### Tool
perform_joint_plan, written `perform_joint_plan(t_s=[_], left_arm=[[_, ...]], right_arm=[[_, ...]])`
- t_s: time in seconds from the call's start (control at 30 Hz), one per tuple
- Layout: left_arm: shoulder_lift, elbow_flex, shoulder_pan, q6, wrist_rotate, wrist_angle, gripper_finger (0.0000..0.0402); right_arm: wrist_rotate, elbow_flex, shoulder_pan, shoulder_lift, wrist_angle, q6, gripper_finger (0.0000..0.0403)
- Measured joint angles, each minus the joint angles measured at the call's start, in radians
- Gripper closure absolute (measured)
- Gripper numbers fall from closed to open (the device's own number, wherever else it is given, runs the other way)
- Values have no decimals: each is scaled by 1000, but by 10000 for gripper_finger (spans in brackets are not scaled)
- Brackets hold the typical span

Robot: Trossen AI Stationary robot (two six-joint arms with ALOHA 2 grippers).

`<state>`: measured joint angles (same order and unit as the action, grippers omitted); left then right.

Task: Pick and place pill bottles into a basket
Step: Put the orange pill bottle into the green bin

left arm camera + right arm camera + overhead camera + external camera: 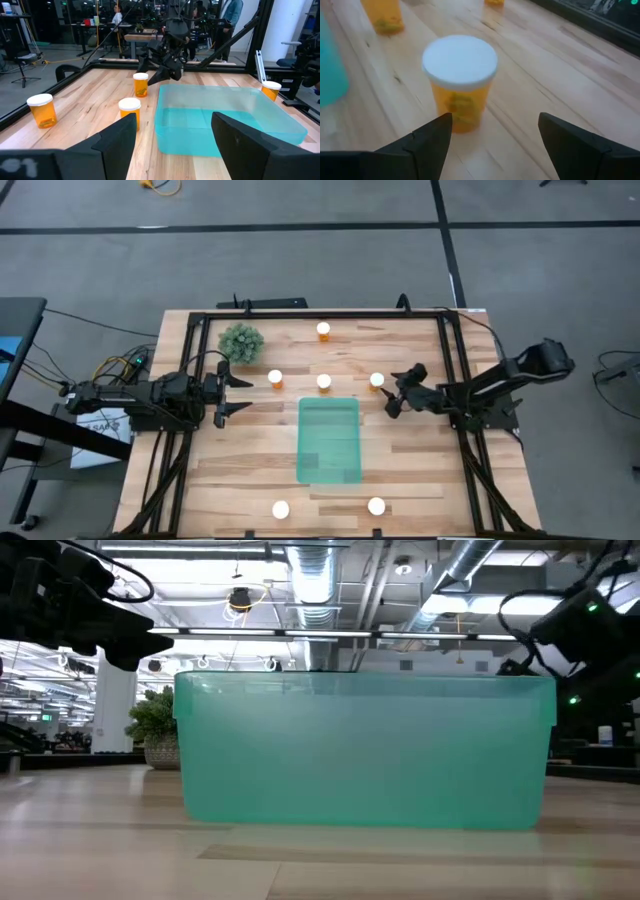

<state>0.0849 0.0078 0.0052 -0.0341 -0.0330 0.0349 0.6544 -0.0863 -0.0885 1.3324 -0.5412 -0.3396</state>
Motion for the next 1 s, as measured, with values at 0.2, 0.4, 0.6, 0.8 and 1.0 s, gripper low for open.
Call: perform_joint_plan(t_s=[0.2,0.4,0.6,0.8,1.0], left_arm=[[0,0,0,0,0,0,154],[0,0,0,0,0,0,154],[0,0,0,0,0,0,154],[0,0,0,0,0,0,154],[0,0,0,0,0,0,154]], right_arm=[[-3,-82,26,145,-28,12,111],[-63,-176,26,241,-29,83,111],[-45,-221,32,280,-46,112,111],[-52,-238,64,280,-47,113,113],[-92,-238,80,280,-46,112,141]])
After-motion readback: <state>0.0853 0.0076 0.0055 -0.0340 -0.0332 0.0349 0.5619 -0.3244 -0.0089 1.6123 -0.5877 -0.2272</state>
